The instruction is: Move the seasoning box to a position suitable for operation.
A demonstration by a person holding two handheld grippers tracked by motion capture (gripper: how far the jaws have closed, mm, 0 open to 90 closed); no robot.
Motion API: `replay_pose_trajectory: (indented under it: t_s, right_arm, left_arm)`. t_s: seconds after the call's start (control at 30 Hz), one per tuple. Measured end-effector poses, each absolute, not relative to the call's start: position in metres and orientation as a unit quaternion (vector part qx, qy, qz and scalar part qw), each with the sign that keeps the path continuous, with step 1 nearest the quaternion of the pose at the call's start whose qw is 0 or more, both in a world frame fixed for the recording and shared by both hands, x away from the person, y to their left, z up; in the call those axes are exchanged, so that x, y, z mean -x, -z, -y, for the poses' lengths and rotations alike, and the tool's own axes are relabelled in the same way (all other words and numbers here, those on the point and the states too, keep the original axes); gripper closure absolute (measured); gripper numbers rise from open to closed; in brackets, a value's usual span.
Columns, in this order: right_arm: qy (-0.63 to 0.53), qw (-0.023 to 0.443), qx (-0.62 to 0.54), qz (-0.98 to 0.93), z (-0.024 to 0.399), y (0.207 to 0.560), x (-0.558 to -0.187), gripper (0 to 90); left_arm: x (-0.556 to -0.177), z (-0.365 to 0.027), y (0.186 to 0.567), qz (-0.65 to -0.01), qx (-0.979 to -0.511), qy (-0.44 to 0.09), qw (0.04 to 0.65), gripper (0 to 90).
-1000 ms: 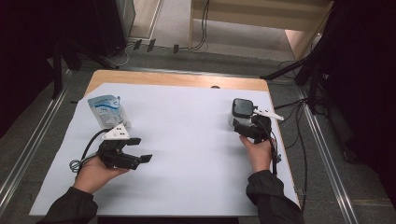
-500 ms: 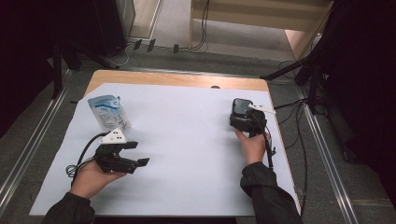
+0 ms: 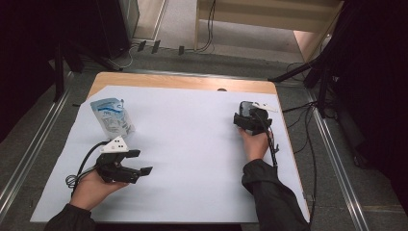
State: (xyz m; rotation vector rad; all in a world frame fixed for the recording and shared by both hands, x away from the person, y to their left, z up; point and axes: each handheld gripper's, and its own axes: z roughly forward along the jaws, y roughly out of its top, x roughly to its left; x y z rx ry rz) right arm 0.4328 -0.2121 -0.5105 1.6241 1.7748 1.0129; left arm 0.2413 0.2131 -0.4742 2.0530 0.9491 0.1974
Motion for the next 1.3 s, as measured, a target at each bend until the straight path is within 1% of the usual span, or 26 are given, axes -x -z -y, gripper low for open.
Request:
replay_pose_trajectory:
  t_s: [0.17, 0.23, 0.27, 0.4, 0.43, 0.53, 0.7, 0.93, 1.3]
  right_arm:
    - [-0.366, 0.289, -0.586, -0.663, 0.209, 0.510, -0.430, 14.6]
    - [-0.368, 0.291, -0.582, -0.665, 0.209, 0.508, -0.429, 15.8]
    - [-0.374, 0.283, -0.580, -0.666, 0.210, 0.507, -0.429, 16.0]
    - [-0.369, 0.285, -0.568, -0.678, 0.208, 0.507, -0.427, 16.0]
    - [-0.373, 0.276, -0.574, -0.675, 0.207, 0.505, -0.426, 16.0]
    - [-0.383, 0.264, -0.566, -0.681, 0.205, 0.502, -0.423, 16.0]
    - [-0.393, 0.265, -0.546, -0.691, 0.199, 0.496, -0.415, 16.0]
    - [-0.408, 0.252, -0.526, -0.703, 0.187, 0.486, -0.396, 16.0]
    - [-0.425, 0.233, -0.497, -0.720, 0.167, 0.482, -0.374, 16.0]
  left_arm:
    - [-0.241, -0.217, 0.473, -0.385, -0.814, -0.082, 0.427, 22.6]
    - [-0.241, -0.217, 0.472, -0.386, -0.814, -0.084, 0.427, 22.8]
    - [-0.242, -0.218, 0.472, -0.388, -0.813, -0.082, 0.427, 22.9]
    - [-0.244, -0.218, 0.472, -0.389, -0.814, -0.081, 0.423, 23.3]
    - [-0.244, -0.217, 0.472, -0.391, -0.814, -0.082, 0.422, 23.5]
    - [-0.246, -0.217, 0.472, -0.388, -0.817, -0.078, 0.419, 27.4]
    - [-0.251, -0.214, 0.471, -0.381, -0.820, -0.074, 0.421, 31.4]
    - [-0.259, -0.209, 0.470, -0.378, -0.821, -0.070, 0.422, 31.9]
    - [-0.271, -0.199, 0.471, -0.370, -0.825, -0.068, 0.421, 31.9]
